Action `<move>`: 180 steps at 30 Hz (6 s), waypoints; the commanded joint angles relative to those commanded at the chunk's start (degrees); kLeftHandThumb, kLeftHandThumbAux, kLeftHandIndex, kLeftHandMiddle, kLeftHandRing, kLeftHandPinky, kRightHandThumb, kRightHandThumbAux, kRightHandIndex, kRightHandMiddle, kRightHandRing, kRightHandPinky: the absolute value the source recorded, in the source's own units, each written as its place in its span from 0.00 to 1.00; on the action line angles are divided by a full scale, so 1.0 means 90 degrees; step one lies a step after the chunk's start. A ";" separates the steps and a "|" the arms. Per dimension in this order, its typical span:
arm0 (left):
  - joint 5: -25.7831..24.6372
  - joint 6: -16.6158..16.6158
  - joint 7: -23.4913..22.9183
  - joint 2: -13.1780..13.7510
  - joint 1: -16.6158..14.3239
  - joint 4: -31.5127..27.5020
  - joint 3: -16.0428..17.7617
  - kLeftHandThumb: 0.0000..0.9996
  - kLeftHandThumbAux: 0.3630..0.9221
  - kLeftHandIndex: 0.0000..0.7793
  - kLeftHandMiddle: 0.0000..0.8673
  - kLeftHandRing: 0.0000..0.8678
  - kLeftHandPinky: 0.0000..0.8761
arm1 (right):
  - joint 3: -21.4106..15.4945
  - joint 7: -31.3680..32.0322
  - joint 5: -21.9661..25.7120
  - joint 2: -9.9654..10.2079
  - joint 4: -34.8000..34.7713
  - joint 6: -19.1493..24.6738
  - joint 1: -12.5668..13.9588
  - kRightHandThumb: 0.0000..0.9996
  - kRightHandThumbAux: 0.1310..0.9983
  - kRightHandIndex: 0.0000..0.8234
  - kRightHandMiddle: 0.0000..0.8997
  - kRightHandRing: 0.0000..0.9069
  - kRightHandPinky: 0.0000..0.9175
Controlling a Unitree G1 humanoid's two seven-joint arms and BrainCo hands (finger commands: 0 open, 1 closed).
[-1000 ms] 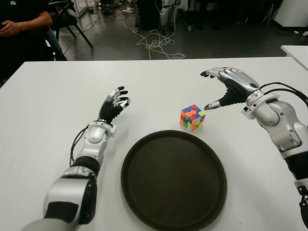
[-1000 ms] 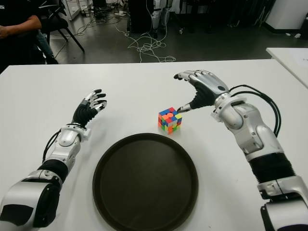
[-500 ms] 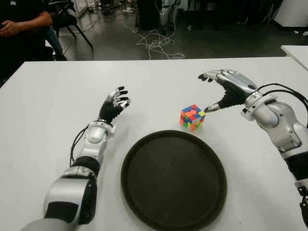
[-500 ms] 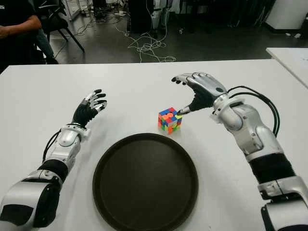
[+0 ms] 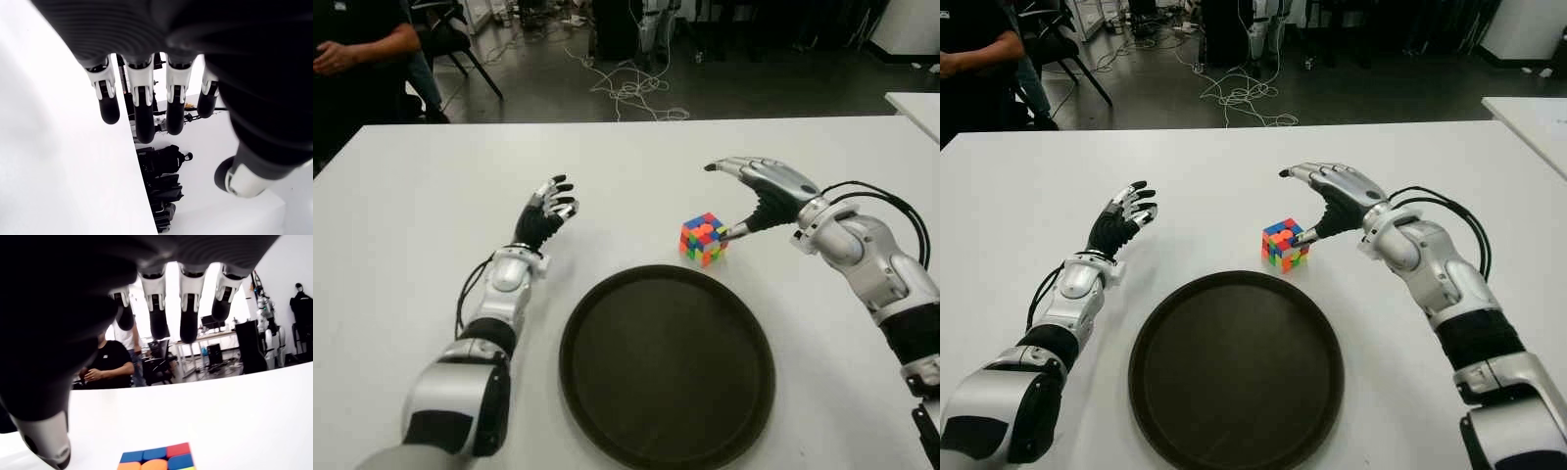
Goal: Pick up the Rubik's Cube and put it in the plate
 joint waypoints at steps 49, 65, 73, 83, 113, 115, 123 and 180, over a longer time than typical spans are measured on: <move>-0.0002 -0.0018 0.0038 0.0002 0.0019 0.0013 -0.0006 0.16 0.51 0.16 0.22 0.22 0.21 | 0.0662 -0.0088 -0.0241 0.0359 0.1417 -0.0403 -0.0505 0.00 0.72 0.20 0.18 0.18 0.15; 0.0006 0.0035 0.0070 0.0025 0.0028 0.0010 -0.0012 0.16 0.50 0.16 0.21 0.22 0.20 | 0.0867 -0.0389 -0.0368 0.0463 0.2346 -0.0670 -0.0854 0.00 0.71 0.19 0.18 0.19 0.17; 0.0009 0.0002 0.0081 0.0025 0.0033 -0.0002 -0.0013 0.16 0.50 0.16 0.21 0.22 0.20 | 0.0894 -0.0524 -0.0389 0.0529 0.2638 -0.0629 -0.0955 0.00 0.72 0.21 0.19 0.20 0.18; 0.0018 -0.0011 0.0071 0.0025 0.0041 -0.0016 -0.0028 0.16 0.53 0.16 0.21 0.22 0.20 | 0.0936 -0.0646 -0.0401 0.0614 0.3125 -0.0696 -0.1098 0.00 0.71 0.22 0.20 0.22 0.20; 0.0037 -0.0055 0.0196 0.0017 0.0041 -0.0025 -0.0116 0.17 0.53 0.17 0.21 0.22 0.20 | 0.1218 -0.0585 -0.0462 0.0897 0.3331 -0.0590 -0.1100 0.00 0.70 0.21 0.19 0.21 0.19; 0.0028 -0.0049 0.0185 0.0016 0.0040 -0.0023 -0.0118 0.17 0.53 0.17 0.21 0.22 0.21 | 0.1236 -0.0487 -0.0454 0.0872 0.3264 -0.0562 -0.1092 0.00 0.70 0.21 0.19 0.21 0.19; 0.0000 0.0014 0.0175 0.0006 0.0026 -0.0006 -0.0108 0.17 0.51 0.16 0.20 0.21 0.20 | 0.1331 -0.0233 -0.0461 0.0877 0.3089 -0.0451 -0.1033 0.00 0.71 0.23 0.20 0.21 0.17; -0.0027 -0.0085 0.0109 0.0062 0.0097 -0.0067 -0.0095 0.17 0.53 0.17 0.21 0.22 0.22 | 0.1427 -0.0684 -0.0531 0.0955 0.2940 -0.0403 -0.0891 0.00 0.82 0.30 0.33 0.32 0.29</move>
